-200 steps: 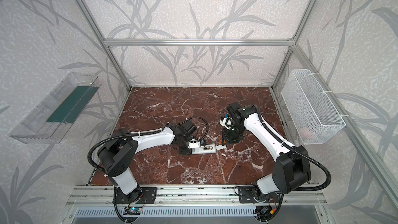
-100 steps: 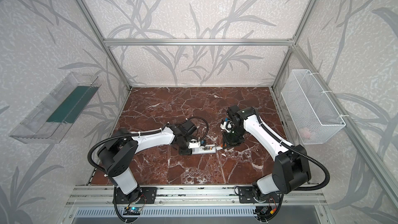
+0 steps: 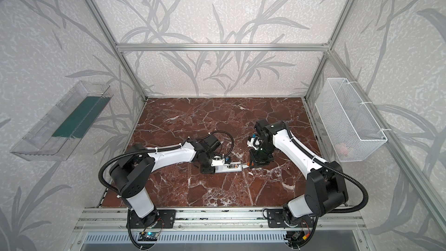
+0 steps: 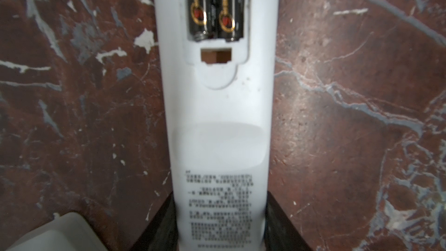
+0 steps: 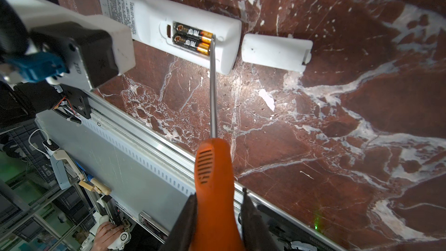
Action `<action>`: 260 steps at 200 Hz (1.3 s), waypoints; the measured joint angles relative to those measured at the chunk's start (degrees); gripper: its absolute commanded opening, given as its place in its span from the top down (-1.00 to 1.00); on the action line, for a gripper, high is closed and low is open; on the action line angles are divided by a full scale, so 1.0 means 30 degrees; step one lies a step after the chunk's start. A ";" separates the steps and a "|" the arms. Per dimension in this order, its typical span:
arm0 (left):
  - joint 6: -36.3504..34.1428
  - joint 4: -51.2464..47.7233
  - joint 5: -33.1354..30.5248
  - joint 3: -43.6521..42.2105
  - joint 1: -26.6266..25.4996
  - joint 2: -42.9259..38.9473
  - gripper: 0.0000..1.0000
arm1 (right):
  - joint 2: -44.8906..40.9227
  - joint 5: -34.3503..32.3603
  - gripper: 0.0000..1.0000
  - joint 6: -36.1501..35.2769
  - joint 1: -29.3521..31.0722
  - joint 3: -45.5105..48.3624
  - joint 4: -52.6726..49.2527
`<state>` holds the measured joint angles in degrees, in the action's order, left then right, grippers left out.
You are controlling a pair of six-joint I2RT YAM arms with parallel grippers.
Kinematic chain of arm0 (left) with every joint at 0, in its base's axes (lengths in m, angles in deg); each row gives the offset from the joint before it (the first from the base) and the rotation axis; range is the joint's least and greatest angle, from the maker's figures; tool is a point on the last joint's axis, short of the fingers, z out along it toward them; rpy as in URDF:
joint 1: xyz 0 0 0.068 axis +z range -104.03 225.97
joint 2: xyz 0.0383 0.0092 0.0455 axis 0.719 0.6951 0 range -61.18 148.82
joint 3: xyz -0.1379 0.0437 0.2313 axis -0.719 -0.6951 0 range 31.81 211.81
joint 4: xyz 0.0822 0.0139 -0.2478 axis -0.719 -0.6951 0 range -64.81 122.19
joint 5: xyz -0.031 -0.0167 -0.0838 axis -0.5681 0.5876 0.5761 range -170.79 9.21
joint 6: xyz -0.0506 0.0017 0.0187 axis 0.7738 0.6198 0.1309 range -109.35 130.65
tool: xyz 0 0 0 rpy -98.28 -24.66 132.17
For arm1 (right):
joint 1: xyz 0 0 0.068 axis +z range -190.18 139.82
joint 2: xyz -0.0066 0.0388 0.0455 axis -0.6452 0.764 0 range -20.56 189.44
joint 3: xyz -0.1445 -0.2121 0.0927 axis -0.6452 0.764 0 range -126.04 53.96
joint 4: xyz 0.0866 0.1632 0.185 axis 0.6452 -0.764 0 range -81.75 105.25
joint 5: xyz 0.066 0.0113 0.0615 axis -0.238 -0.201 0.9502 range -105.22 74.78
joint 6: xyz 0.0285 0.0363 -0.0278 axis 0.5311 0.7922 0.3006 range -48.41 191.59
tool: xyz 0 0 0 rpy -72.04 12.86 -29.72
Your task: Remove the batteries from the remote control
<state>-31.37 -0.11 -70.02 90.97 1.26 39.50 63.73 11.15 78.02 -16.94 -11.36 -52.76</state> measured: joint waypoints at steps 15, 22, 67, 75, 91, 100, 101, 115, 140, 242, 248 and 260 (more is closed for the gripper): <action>0.0000 0.0000 0.0000 0.0000 0.0000 0.0000 0.46 | -0.0015 0.0146 1.00 0.0051 0.0000 0.0109 0.0000; 0.0000 0.0000 0.0000 0.0007 0.0000 0.0000 0.46 | -0.0015 0.0255 1.00 0.0080 0.0000 0.0168 0.0015; 0.0044 -0.0036 0.0000 0.0007 0.0000 0.0007 0.46 | -0.0117 0.1858 1.00 0.0947 -0.0029 0.0838 0.0189; 0.0073 -0.0080 -0.0022 0.0007 0.0007 0.0007 0.46 | -0.0153 0.2084 1.00 0.1166 -0.0051 0.0903 0.0204; 0.0066 -0.0102 -0.0036 0.0022 0.0000 0.0007 0.46 | -0.0357 0.3082 1.00 0.1428 -0.0124 0.0896 0.0743; 0.0058 -0.0102 -0.0051 0.0022 -0.0007 0.0007 0.46 | -0.0561 0.3650 1.00 0.1501 -0.0124 0.0896 0.1268; 0.0058 -0.0102 -0.0051 0.0022 -0.0007 0.0007 0.46 | -0.0597 0.3759 1.00 0.1501 -0.0124 0.0896 0.1392; 0.0051 -0.0102 -0.0051 0.0022 -0.0007 0.0007 0.46 | -0.0991 0.4532 1.00 0.1632 -0.0124 0.0896 0.1851; 0.0051 -0.0102 -0.0058 0.0022 -0.0007 0.0007 0.46 | -0.1508 0.5275 1.00 0.1931 -0.0240 0.0860 0.2317; 0.0066 -0.0138 -0.0051 0.0044 -0.0007 0.0007 0.46 | -0.3701 -0.1872 1.00 0.4065 -0.3045 0.0896 0.2142; 0.0066 -0.0146 -0.0051 0.0058 -0.0015 0.0007 0.46 | -0.4255 -0.2951 1.00 0.4408 -0.3628 0.1100 0.2397; 0.0066 -0.0197 -0.0051 0.0102 -0.0015 0.0029 0.46 | -0.5442 -0.5603 1.00 0.5064 -0.4838 0.1690 0.2914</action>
<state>-31.18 -0.70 -70.17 91.27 1.22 39.59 47.40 -5.66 93.22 -31.45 -6.28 -44.01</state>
